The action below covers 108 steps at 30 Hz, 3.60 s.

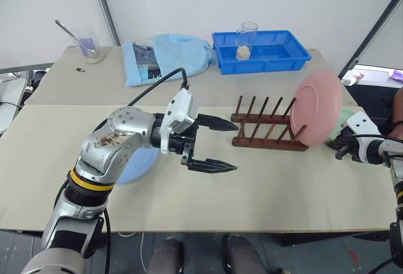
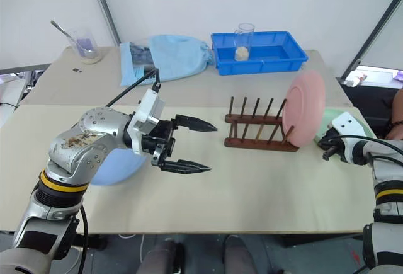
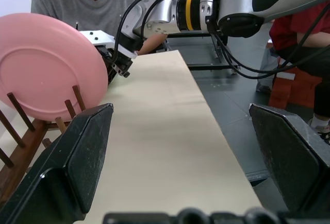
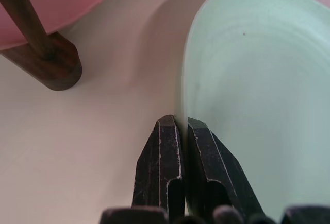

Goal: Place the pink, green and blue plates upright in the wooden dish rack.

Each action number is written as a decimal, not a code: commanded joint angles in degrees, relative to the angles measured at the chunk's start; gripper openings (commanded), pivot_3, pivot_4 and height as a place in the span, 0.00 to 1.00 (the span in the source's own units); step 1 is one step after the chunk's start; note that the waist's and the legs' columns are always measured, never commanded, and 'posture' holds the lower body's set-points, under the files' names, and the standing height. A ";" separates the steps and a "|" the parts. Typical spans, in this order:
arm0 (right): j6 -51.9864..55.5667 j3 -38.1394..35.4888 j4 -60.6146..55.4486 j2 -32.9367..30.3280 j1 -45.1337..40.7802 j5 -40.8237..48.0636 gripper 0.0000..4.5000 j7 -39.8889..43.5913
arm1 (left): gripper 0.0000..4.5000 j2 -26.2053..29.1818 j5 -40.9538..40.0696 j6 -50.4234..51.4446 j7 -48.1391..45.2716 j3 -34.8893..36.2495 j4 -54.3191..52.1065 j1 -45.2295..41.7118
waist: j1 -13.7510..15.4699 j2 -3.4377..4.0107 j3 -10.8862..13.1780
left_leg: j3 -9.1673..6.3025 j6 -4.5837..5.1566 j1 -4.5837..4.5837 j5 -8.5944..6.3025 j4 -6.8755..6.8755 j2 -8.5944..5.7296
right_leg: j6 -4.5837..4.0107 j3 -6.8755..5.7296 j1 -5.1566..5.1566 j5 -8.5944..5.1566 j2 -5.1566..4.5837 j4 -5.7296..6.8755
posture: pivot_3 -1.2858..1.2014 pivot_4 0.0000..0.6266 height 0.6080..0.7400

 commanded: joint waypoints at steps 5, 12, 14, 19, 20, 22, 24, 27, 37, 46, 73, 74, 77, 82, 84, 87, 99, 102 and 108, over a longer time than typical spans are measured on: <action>0.95 -6.02 -3.25 -4.49 1.08 2.35 0.01 -4.50 | 1.00 -0.68 -0.28 -0.93 -0.08 0.82 -0.81 -1.43 | 0.05 0.00 0.00 | 0.02 0.00 -0.02 0.00 0.00 -0.02 | 0.01 0.05 0.00 0.00 0.00 -0.02 | 0.52 0.24 0.88; 2.21 -12.41 -13.92 -8.96 4.85 4.19 0.01 -7.31 | 1.00 -1.58 0.33 -2.19 0.11 1.02 0.09 -1.51 | -0.20 0.05 0.00 | 0.09 0.00 -0.09 0.00 -0.05 -0.02 | 0.02 0.14 -0.14 -0.01 0.02 0.01 | 0.52 0.24 0.88; 2.14 -13.98 -16.49 -10.49 5.19 4.30 0.01 -8.18 | 1.00 -1.75 0.70 -2.75 0.13 0.93 0.48 -1.47 | -0.21 0.05 0.00 | 0.13 0.00 -0.06 0.00 -0.04 -0.02 | 0.03 0.19 -0.15 -0.01 0.03 0.03 | 0.52 0.24 0.88; 1.87 -16.77 -22.78 -13.99 3.17 4.74 0.01 -9.98 | 1.00 -2.07 1.53 -4.00 0.08 0.76 1.26 -1.32 | -0.26 0.05 0.00 | 0.21 0.00 -0.01 0.00 -0.03 -0.01 | 0.04 0.25 -0.14 0.00 0.03 0.04 | 0.52 0.24 0.88; 1.95 -16.90 -23.98 -14.39 2.17 5.02 0.01 -10.02 | 1.00 -2.11 1.69 -4.17 0.03 0.77 1.42 -1.31 | -0.32 0.05 0.00 | 0.22 0.00 0.00 0.00 -0.03 -0.01 | 0.04 0.27 -0.15 0.00 0.03 0.03 | 0.52 0.24 0.88; 2.35 -16.75 -26.77 -14.87 -0.97 6.07 0.01 -9.88 | 1.00 -2.14 2.01 -4.48 0.07 0.97 1.70 -1.30 | -0.49 0.05 0.00 | 0.30 0.00 0.00 0.00 -0.04 -0.01 | 0.04 0.35 -0.19 0.00 0.03 0.04 | 0.52 0.24 0.88; 2.92 -16.32 -29.43 -14.42 -4.71 7.61 0.01 -9.30 | 1.00 -2.11 2.38 -4.86 0.27 1.25 1.95 -1.33 | -0.64 0.06 0.00 | 0.37 0.00 0.00 0.00 -0.05 -0.01 | 0.06 0.44 -0.23 0.01 0.05 0.05 | 0.52 0.24 0.88; 6.07 -15.65 -35.02 -11.96 -10.55 12.35 0.01 -7.94 | 1.00 -1.84 2.75 -5.40 0.70 1.67 2.06 -1.05 | -0.77 0.06 0.00 | 0.42 0.00 -0.01 0.00 -0.10 0.00 | 0.07 0.50 -0.28 0.01 0.06 0.04 | 0.52 0.24 0.88; 35.43 -19.73 -57.87 1.77 -17.16 41.68 0.01 -12.76 | 1.00 0.60 4.78 -5.75 3.08 3.94 1.42 1.57 | -0.14 0.05 0.01 | 0.42 0.03 -0.11 -0.02 -0.12 0.09 | 0.07 0.51 -0.34 0.03 0.09 0.00 | 0.52 0.24 0.88; 52.41 -30.13 -65.57 13.96 -7.37 70.69 0.01 -32.90 | 1.00 3.42 5.49 -6.38 3.76 5.16 -0.02 4.96 | 0.30 -0.01 -0.02 | 0.41 0.08 -0.42 -0.06 -0.09 0.07 | -0.02 0.53 -0.45 0.17 -0.03 -0.05 | 0.52 0.24 0.88; 48.98 -25.82 -56.96 11.94 4.63 90.60 0.01 -53.00 | 1.00 2.07 2.61 -4.10 4.18 5.32 -0.57 2.85 | -0.13 -0.02 -0.02 | 0.43 0.09 -0.44 -0.05 -0.06 0.05 | 0.22 0.66 -0.47 0.06 0.12 -0.07 | 0.52 0.24 0.88; 49.25 -25.34 -56.27 11.50 4.25 90.32 0.01 -52.86 | 1.00 2.06 2.64 -4.11 4.22 5.32 -0.56 2.84 | -0.13 -0.02 -0.02 | 0.43 0.09 -0.44 -0.05 -0.06 0.05 | 0.22 0.67 -0.48 0.06 0.13 -0.06 | 0.52 0.24 0.88; 49.79 -24.01 -54.23 10.36 3.06 89.83 0.01 -52.34 | 1.00 1.96 2.75 -4.21 4.36 5.29 -0.55 2.82 | -0.13 -0.02 -0.02 | 0.43 0.09 -0.44 -0.05 -0.06 0.05 | 0.22 0.67 -0.48 0.06 0.13 -0.06 | 0.52 0.24 0.88; 50.48 -21.74 -49.89 9.20 0.46 87.91 0.01 -53.40 | 1.00 1.66 2.89 -4.36 4.64 5.15 -0.74 2.95 | -0.13 -0.02 -0.01 | 0.44 0.09 -0.45 -0.05 -0.06 0.04 | 0.22 0.71 -0.48 0.06 0.14 -0.08 | 0.52 0.24 0.88; 50.86 -21.28 -48.38 8.91 -0.51 87.22 0.01 -54.07 | 1.00 1.57 2.96 -4.40 4.75 5.10 -0.85 3.04 | -0.12 -0.02 -0.01 | 0.45 0.09 -0.45 -0.05 -0.05 0.04 | 0.22 0.72 -0.48 0.06 0.14 -0.08 | 0.52 0.24 0.88; 51.19 -20.54 -47.87 8.24 -1.06 85.18 0.18 -53.62 | 1.00 1.54 3.13 -4.50 4.82 5.01 -0.86 3.15 | -0.08 -0.02 -0.01 | 0.45 0.09 -0.44 -0.05 -0.05 0.04 | 0.22 0.72 -0.47 0.06 0.14 -0.08 | 0.52 0.24 0.88; 48.20 -17.40 -51.35 2.35 -5.38 70.45 0.99 -43.19 | 1.00 0.64 4.46 -4.45 8.00 5.23 0.03 3.33 | 0.00 -0.02 -0.01 | 0.47 0.10 -0.52 -0.06 -0.09 0.03 | 0.24 0.74 -0.58 0.05 0.14 -0.11 | 0.52 0.24 0.88; 43.28 -14.13 -51.79 -2.31 -7.04 61.38 0.99 -34.11 | 1.00 0.23 4.28 -3.95 10.22 5.86 -0.49 3.41 | 0.05 -0.02 -0.01 | 0.51 0.11 -0.53 -0.06 -0.08 0.02 | 0.24 0.76 -0.61 0.05 0.13 -0.13 | 0.52 0.24 0.88; 26.86 -4.73 -54.19 -10.03 -6.28 44.07 0.99 -9.98 | 1.00 -1.24 6.48 -2.21 25.70 13.87 -6.89 10.49 | -0.35 -0.02 -0.01 | 0.58 0.13 -0.54 -0.08 -0.13 0.06 | 0.25 0.79 -0.72 0.04 0.13 -0.14 | 0.52 0.24 0.88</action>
